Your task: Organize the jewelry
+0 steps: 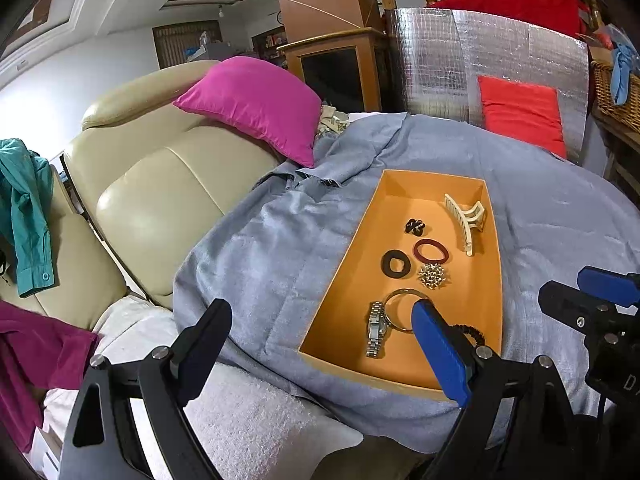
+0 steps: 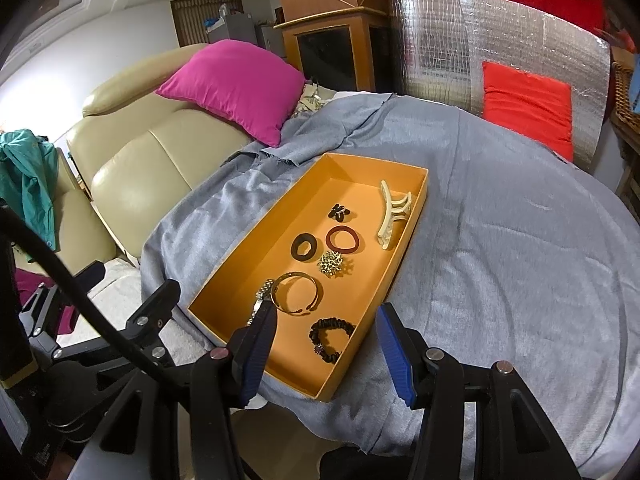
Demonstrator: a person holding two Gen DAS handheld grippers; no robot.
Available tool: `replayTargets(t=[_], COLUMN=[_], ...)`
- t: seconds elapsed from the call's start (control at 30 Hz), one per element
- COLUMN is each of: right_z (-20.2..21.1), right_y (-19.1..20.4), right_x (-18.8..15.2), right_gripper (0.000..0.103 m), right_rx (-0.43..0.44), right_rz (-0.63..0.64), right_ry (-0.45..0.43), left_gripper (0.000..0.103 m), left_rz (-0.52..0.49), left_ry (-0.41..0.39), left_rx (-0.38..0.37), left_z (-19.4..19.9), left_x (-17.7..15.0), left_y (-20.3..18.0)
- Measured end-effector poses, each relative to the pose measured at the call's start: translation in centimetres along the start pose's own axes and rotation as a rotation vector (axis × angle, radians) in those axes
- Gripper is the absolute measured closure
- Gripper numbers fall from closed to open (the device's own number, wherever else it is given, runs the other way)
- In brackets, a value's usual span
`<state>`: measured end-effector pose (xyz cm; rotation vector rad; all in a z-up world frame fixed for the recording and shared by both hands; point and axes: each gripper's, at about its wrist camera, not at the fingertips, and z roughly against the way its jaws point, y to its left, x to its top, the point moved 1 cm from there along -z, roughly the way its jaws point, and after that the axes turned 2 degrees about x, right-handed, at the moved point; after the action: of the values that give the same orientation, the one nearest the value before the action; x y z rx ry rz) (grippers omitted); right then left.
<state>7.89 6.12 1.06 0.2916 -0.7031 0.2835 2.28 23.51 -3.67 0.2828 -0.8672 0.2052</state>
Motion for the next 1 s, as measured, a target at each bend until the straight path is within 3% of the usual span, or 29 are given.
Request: replayTargets(t=[1.0], right_z=[-1.8], right_y=[2.2], right_x=[0.3], right_gripper=[0.047], right_rx=[-0.011], right_rz=[0.031], right_ry=[0.024], left_gripper=[0.012], left_rz=[0.049], left_ry=[0.007], left_rx=[-0.006], left_z=[-1.3], left_x=[-0.1], left_y=[2.3])
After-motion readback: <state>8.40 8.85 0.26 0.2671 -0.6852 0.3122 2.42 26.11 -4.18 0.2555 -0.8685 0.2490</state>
